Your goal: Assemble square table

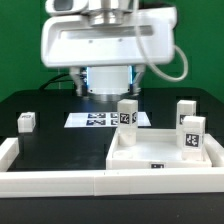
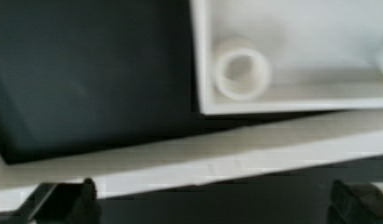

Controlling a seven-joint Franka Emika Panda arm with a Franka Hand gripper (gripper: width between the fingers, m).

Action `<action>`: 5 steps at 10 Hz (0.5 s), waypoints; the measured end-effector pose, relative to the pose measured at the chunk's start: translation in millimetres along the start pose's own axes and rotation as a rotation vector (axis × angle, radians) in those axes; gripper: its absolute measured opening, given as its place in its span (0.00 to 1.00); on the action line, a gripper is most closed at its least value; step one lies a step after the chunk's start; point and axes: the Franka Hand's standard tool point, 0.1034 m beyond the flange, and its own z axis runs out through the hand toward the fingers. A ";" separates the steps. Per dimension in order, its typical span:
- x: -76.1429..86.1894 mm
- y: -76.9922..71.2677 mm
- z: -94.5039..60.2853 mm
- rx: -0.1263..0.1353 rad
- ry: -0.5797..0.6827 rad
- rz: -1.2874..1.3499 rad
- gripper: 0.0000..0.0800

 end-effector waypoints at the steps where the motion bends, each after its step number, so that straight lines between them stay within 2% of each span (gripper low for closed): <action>1: -4.3 16.2 1.7 -0.009 -0.008 -0.003 0.81; 3: -7.3 45.8 3.1 -0.017 -0.013 0.023 0.81; 5: -6.8 59.3 3.6 -0.024 -0.013 0.025 0.81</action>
Offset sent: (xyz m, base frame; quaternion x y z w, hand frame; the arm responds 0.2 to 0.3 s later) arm 0.0000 -0.0200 0.0000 0.0000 0.0000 0.0000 1.0000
